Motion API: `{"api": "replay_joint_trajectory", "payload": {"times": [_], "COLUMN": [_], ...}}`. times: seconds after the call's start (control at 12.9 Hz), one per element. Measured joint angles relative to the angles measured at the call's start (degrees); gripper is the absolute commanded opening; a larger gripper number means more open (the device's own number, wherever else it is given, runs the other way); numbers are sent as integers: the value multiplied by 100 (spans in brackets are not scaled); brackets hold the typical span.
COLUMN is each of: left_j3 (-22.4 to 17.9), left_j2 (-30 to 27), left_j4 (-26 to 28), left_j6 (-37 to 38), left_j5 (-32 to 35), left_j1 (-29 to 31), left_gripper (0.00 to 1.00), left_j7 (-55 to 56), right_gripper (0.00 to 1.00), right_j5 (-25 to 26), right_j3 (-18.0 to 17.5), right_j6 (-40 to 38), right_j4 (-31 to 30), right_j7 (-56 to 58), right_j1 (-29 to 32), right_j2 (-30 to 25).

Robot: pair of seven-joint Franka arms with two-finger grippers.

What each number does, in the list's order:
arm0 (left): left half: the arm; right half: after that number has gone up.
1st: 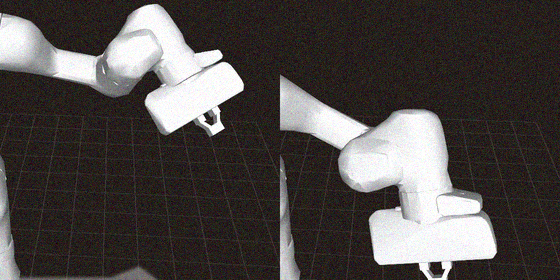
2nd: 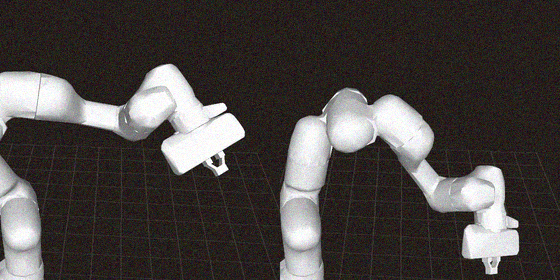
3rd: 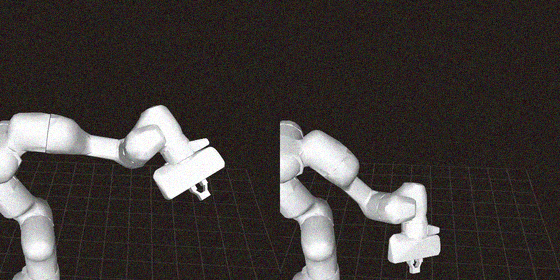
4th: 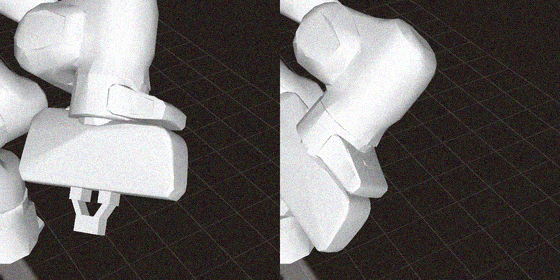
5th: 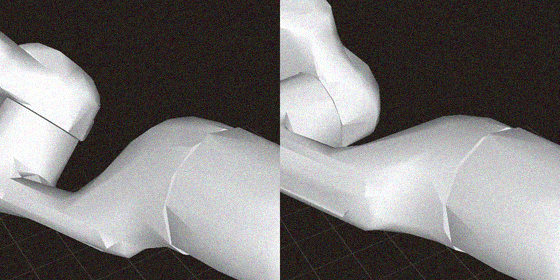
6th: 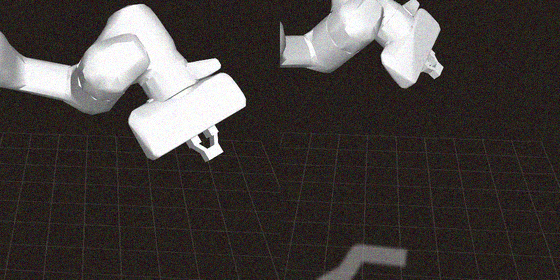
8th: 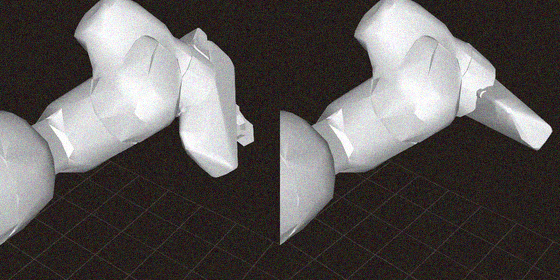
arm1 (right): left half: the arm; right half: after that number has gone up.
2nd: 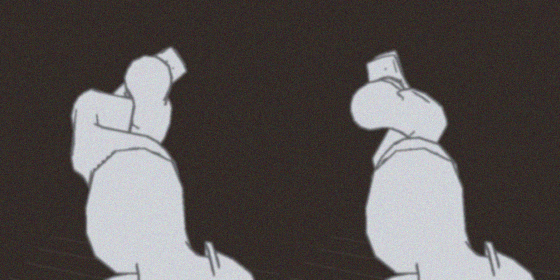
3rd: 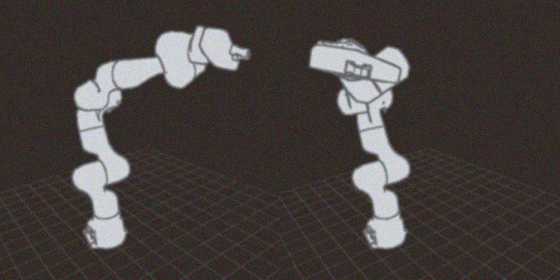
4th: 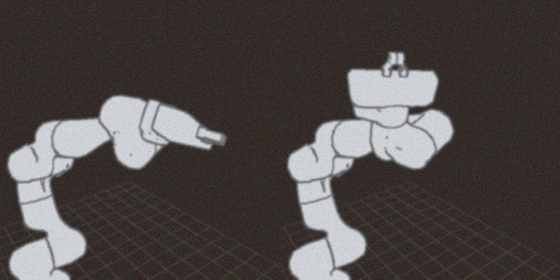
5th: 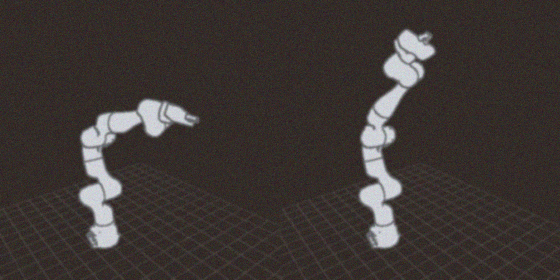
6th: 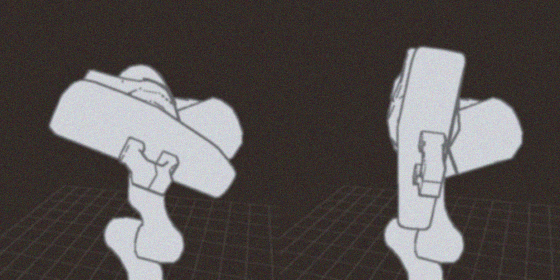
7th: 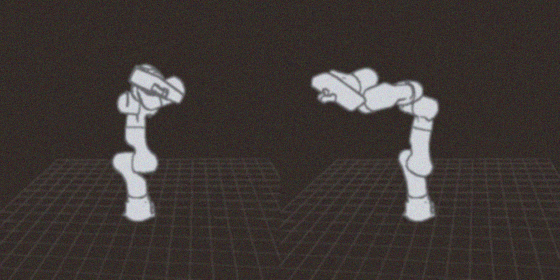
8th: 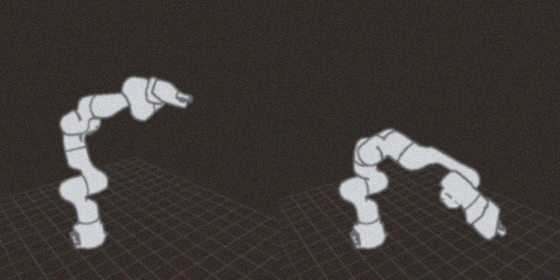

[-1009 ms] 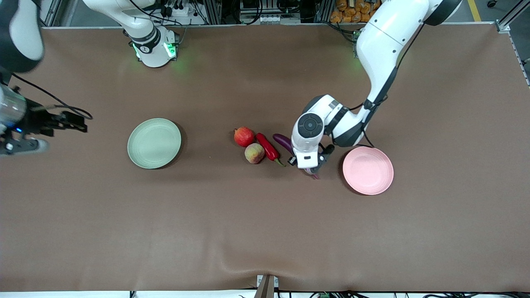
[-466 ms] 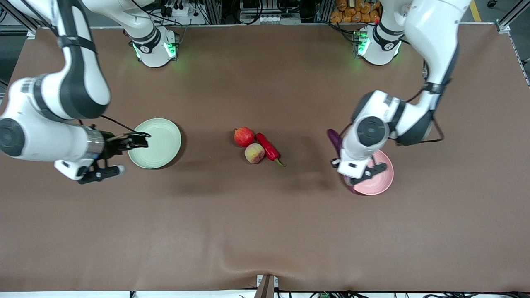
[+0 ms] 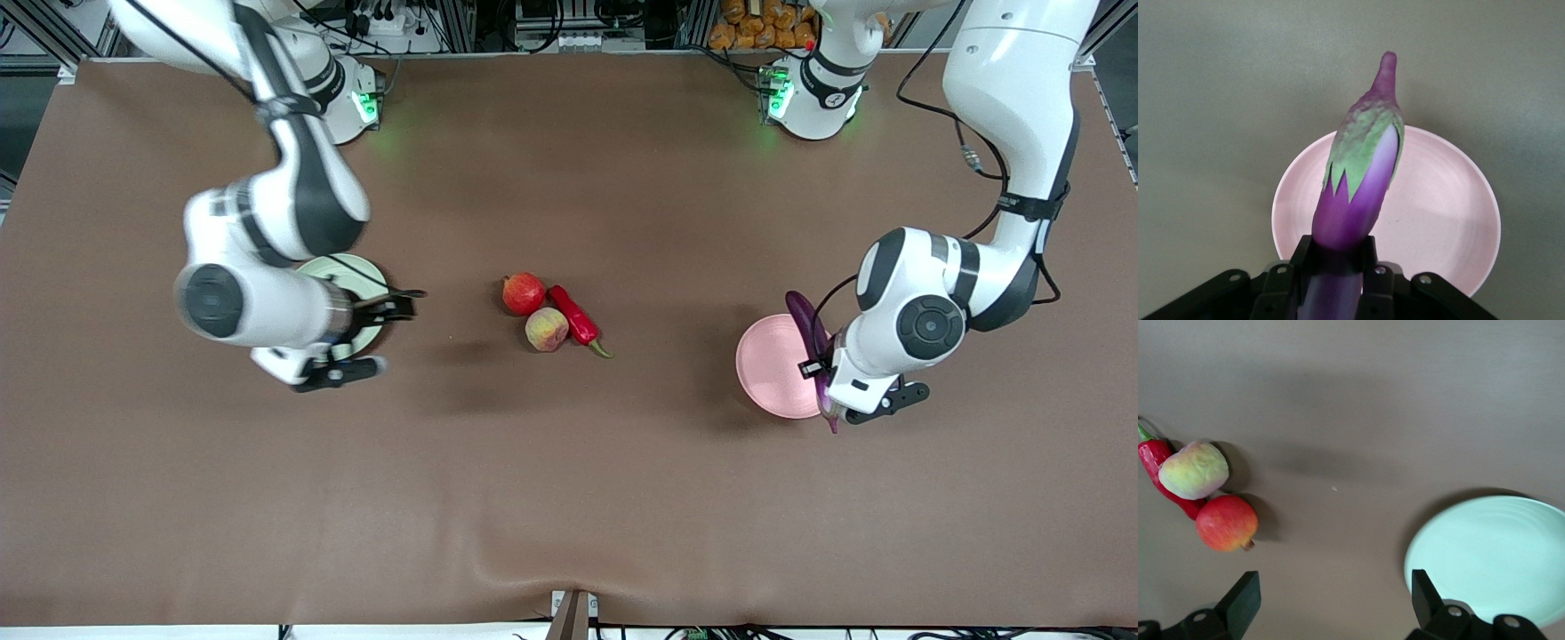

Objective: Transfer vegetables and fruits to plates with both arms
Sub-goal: 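Place the eggplant on the pink plate while the right gripper reaches the apple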

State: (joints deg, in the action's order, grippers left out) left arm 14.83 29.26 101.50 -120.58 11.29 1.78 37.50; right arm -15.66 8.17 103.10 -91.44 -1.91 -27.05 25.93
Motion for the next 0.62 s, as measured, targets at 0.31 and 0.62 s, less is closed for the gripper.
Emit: {"api": "replay_joint_trajectory", "payload": {"times": [0.31, 0.62], "left_j3": [-43, -129], "left_j2": [318, 510], "left_j4": [-71, -155], "left_j6": [-182, -300], "left_j5": [495, 823], "left_j1": [-38, 26], "left_gripper": [0, 0], "left_j7": [12, 44], "right_gripper": [100, 100], "right_j5": [-405, -453], "right_j3": [-5, -29], "right_j6": [335, 1176], "right_j4": [0, -301], "right_j7": [57, 71], "right_j1": [-200, -1002], "right_j2": [457, 579]}}
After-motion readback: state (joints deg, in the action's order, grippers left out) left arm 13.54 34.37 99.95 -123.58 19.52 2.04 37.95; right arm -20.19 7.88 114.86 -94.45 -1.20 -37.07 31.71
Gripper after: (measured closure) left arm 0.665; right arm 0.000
